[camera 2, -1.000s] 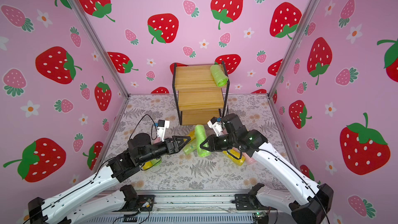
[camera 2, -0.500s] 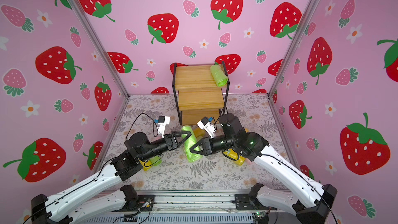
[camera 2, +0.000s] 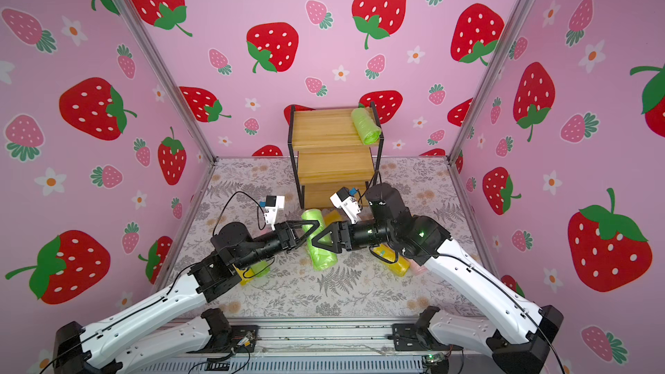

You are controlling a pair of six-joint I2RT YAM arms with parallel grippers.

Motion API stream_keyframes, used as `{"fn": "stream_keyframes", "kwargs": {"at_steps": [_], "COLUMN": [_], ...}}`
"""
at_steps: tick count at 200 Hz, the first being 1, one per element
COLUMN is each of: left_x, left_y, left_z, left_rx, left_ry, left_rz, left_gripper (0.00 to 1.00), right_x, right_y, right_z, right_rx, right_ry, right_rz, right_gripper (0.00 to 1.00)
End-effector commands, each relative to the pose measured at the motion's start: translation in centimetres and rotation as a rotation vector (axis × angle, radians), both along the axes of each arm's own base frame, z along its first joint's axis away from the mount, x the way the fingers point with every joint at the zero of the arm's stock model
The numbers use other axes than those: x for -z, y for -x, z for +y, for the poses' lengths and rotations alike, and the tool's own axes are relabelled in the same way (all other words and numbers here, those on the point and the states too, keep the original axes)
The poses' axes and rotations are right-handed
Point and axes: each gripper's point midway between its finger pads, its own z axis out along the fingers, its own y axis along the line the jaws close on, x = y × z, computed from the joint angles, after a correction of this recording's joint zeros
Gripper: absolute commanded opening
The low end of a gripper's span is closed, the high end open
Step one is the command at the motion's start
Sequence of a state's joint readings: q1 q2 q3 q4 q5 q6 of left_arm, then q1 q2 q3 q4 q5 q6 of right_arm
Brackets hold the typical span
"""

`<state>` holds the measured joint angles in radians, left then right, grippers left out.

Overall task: Sort the rolls of trash bags by color and place them on the shelf
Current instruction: Pick up the roll of trash bags from the center of the board.

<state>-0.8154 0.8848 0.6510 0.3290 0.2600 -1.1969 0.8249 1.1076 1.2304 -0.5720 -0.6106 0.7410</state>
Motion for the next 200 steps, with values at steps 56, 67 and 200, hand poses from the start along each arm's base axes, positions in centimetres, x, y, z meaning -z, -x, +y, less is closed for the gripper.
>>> {"fn": "stream_keyframes", "kwargs": {"at_steps": [56, 67, 200], "left_x": [3.1, 3.2, 4.0], "left_y": [-2.2, -2.1, -2.0], "left_z": [7.3, 7.6, 7.8], "left_rx": [-0.389, -0.398, -0.414], "left_ry": [0.186, 0.179, 0.207], "left_rz": [0.183, 0.187, 0.208], "left_gripper": [0.00, 0.00, 0.00], "right_x": [2.0, 2.7, 4.6], "right_y": [-1.8, -1.5, -1.0], "right_z": [-1.4, -0.2, 6.1], "right_rx": [0.285, 0.264, 0.203], "right_ry": [-0.016, -0.018, 0.018], "right_rz": [-0.035, -0.021, -0.026], "right_gripper": [0.87, 0.90, 0.86]}}
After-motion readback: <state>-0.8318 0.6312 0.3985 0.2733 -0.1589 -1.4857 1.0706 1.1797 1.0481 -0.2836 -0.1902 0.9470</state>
